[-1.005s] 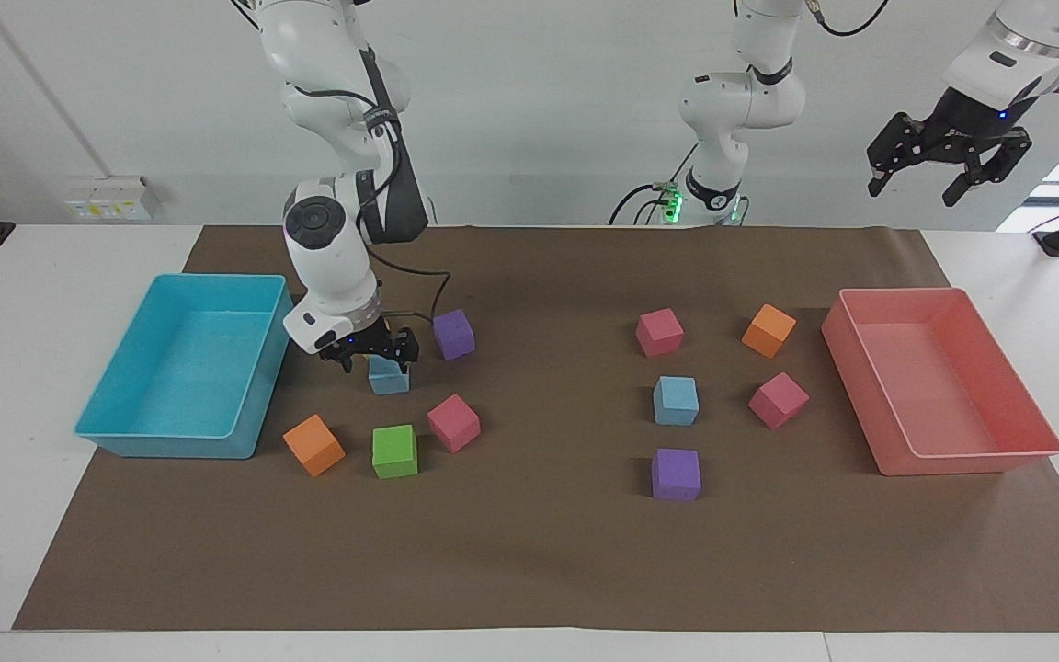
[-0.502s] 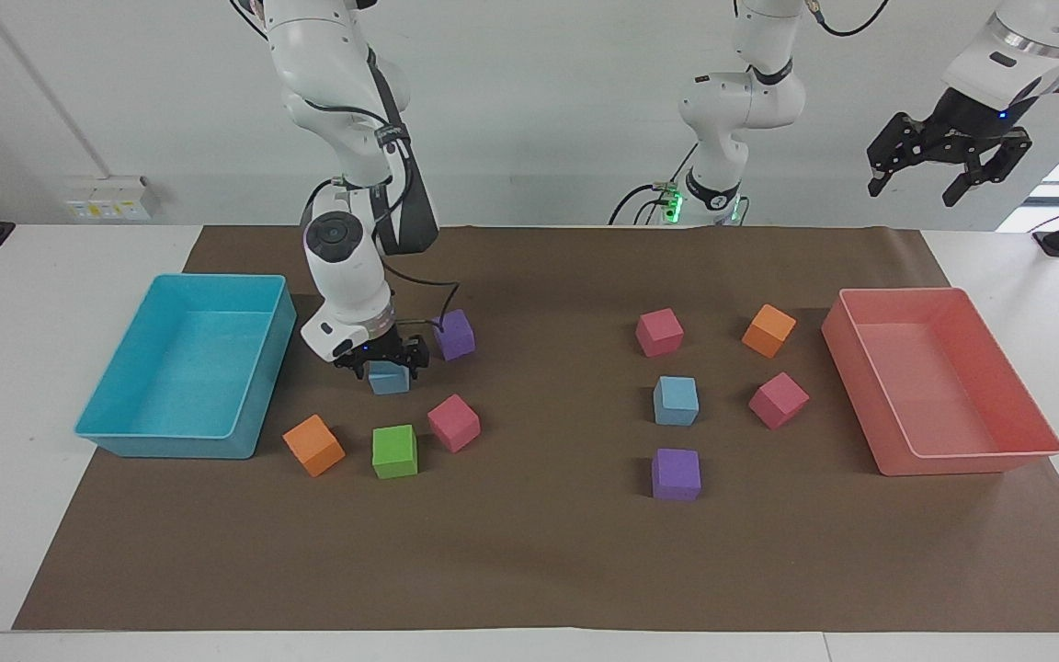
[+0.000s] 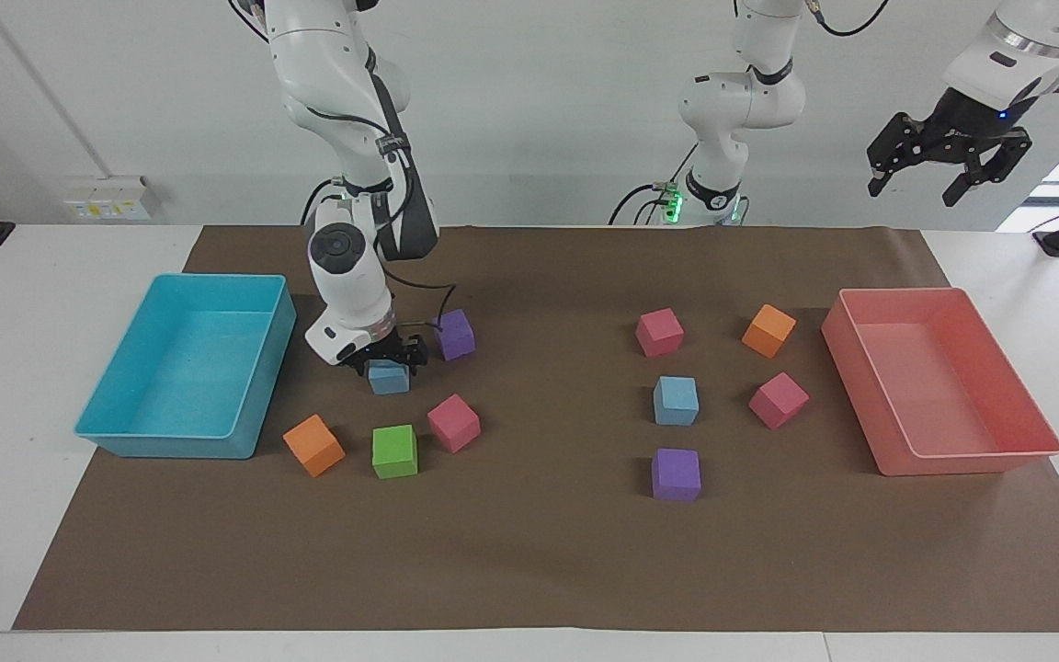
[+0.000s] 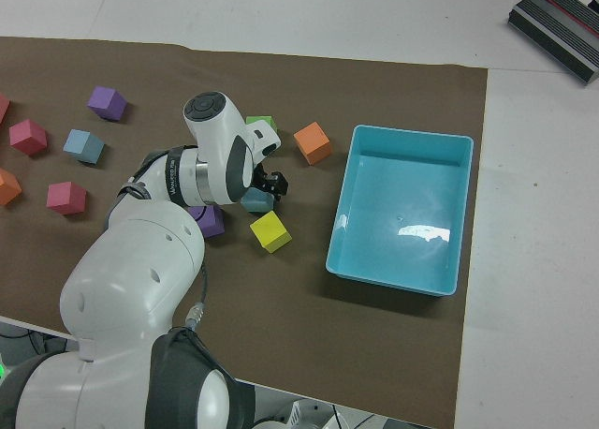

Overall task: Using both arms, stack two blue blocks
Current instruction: 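Reach the right gripper to the light-blue cube and grasp it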

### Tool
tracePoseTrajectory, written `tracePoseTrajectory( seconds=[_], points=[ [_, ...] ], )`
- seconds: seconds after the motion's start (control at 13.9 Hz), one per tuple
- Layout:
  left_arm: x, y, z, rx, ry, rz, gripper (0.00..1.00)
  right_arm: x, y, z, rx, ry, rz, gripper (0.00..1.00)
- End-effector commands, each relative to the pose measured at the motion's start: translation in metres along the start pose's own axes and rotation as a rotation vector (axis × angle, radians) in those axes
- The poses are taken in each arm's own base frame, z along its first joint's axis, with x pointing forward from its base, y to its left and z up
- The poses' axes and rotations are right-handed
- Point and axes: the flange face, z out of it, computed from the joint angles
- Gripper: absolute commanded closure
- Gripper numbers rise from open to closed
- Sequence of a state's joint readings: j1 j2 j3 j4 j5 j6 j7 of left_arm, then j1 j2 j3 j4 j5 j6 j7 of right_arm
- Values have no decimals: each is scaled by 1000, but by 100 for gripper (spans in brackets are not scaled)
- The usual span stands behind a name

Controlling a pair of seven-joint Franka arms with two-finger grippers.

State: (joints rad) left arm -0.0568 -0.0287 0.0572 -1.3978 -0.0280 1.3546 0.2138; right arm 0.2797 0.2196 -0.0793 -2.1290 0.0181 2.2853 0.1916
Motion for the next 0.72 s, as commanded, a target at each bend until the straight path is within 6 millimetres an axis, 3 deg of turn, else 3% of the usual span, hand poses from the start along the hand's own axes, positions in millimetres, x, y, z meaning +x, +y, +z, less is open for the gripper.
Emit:
tracePoseTrajectory(
  seconds=[0.0,0.22,0.36,0.43,0.65],
  points=[
    [-6,-1,-5,-8,-4,-13,0,-4,4,-1,19,14,-14,0],
    [-6,-1,-5,-8,-4,-14,0,-5,4,0,19,11,-8,1],
    [-6,-1,-5,-8,-3,-15,0,-4,2,1,20,11,-2,73],
    [-6,-1,-5,-8,-4,-14,0,-4,1,2,19,9,4,100],
    [-6,-1,-5,-8,-3,-15,0,0,0,-2,20,17,6,100]
  ],
)
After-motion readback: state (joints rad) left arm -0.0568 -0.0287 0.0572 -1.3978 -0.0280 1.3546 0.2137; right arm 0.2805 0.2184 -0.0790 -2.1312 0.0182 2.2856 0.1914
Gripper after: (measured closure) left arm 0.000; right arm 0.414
